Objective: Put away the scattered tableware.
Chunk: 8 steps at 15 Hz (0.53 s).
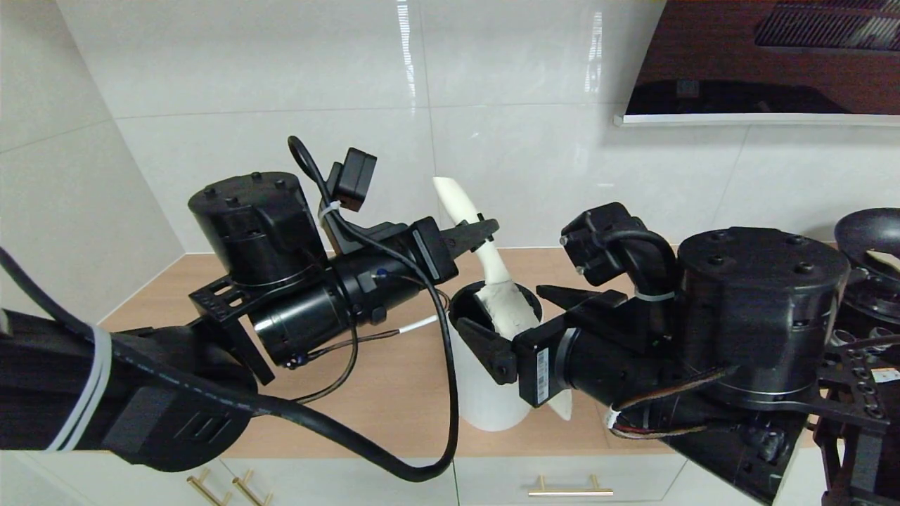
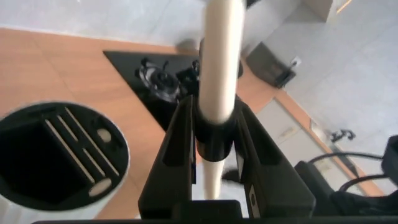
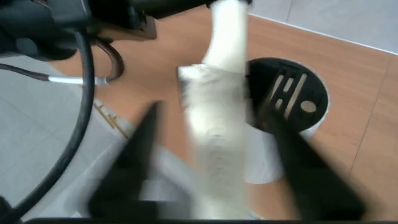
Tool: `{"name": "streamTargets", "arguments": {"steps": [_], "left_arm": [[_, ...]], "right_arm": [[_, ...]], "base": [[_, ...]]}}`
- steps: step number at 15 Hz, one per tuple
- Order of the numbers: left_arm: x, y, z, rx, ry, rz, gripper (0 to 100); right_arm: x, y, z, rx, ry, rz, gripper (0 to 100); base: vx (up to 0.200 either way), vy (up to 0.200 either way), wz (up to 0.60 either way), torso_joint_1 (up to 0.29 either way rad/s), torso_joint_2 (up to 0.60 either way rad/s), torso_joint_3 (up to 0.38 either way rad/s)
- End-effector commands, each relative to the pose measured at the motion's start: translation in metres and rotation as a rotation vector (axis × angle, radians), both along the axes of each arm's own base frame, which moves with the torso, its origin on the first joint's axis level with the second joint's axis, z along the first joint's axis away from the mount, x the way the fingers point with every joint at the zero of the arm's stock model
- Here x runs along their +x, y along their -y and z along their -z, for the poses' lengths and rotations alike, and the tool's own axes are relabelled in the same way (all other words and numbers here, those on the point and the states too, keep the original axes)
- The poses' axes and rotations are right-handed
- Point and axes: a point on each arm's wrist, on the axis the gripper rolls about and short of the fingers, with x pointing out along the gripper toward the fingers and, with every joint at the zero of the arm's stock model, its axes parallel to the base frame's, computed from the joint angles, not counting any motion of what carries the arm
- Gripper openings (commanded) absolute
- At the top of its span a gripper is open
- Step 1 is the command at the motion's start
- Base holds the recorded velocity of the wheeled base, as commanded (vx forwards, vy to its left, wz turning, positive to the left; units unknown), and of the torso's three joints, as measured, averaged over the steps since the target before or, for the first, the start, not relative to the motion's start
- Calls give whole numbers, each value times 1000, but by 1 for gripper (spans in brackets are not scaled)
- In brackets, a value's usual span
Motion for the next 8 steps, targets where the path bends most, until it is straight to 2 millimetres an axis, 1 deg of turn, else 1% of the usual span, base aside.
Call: {"name": "streamTargets", "arguments": {"steps": [1,2,3,4,6,7,8], "left_arm": [[-6,-7,-15,-27,38,-16,0],[-5,-16,-25,-44,78,-51,0],[-1,-30,-38,-75,129,-95,0],[0,-42,-49,-100,177,-128,0],[1,-48,-61,-139,269,-147,0],[2,-47,-73,-162,395,-161,0],[3,-46,-77,-149,469,-176,0]], "right_arm": [[-1,3,-2,10,11,4,100],[-1,9,-8,22,24,16,100],[4,19,-15,38,40,45,100],[8,25,-18,35,49,65,100],[11,25,-14,9,53,73,100],[12,23,-11,-4,50,73,100],[12,24,-11,-5,49,75,100]], "base": [[0,0,0,0,0,0],[0,0,0,0,0,0],[0,0,0,0,0,0],[0,0,0,0,0,0],[0,0,0,0,0,0],[0,0,0,0,0,0],[0,0,0,0,0,0]]}}
